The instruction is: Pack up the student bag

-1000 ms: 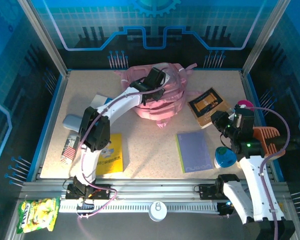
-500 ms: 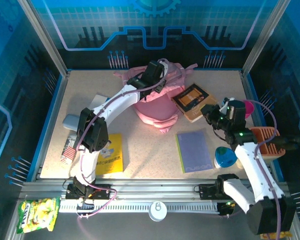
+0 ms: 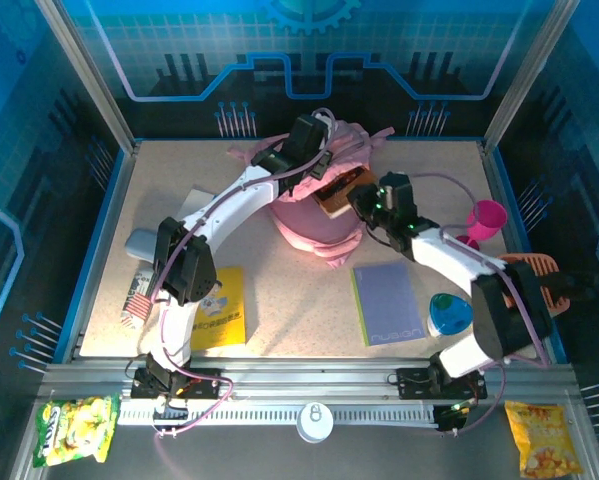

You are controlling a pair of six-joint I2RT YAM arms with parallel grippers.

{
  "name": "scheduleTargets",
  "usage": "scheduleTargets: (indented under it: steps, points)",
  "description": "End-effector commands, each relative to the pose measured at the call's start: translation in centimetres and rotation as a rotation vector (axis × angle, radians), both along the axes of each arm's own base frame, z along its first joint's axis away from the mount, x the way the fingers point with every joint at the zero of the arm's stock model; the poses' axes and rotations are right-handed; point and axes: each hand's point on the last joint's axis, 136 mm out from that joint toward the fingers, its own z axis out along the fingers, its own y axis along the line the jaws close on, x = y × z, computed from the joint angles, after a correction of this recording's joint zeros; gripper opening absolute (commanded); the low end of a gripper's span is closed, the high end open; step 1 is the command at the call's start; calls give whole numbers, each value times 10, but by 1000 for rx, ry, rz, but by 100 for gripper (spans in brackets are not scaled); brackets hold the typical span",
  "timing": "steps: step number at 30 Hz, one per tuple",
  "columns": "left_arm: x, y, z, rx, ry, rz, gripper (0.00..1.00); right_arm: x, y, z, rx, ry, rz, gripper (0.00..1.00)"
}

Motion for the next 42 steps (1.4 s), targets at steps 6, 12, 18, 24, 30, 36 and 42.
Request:
scheduleTargets:
  steps: [6, 12, 18, 24, 30, 36, 42]
  points:
    - [-5, 0, 102, -145, -182, 4, 6, 82, 25, 25, 100, -155, -156, 13]
    - [-2, -1, 96, -142, -169, 8, 6, 104, 52, -26, 121, -66, -177, 16]
    - [4, 3, 89, -143, -160, 25, 6, 114, 79, -54, 143, 78, -119, 28]
    - [18, 18, 82, -170, -131, 57, 7, 86, 77, -63, 176, 191, -79, 58]
    - [26, 31, 57, -164, -84, 75, 9, 23, 60, -47, 124, 193, 2, 71]
    - [5, 38, 12, -170, 32, 36, 20, -79, 33, -78, -130, 319, 178, 74]
    - [-42, 40, -25, -289, 176, 23, 49, -159, -39, -108, -417, 423, 138, 77]
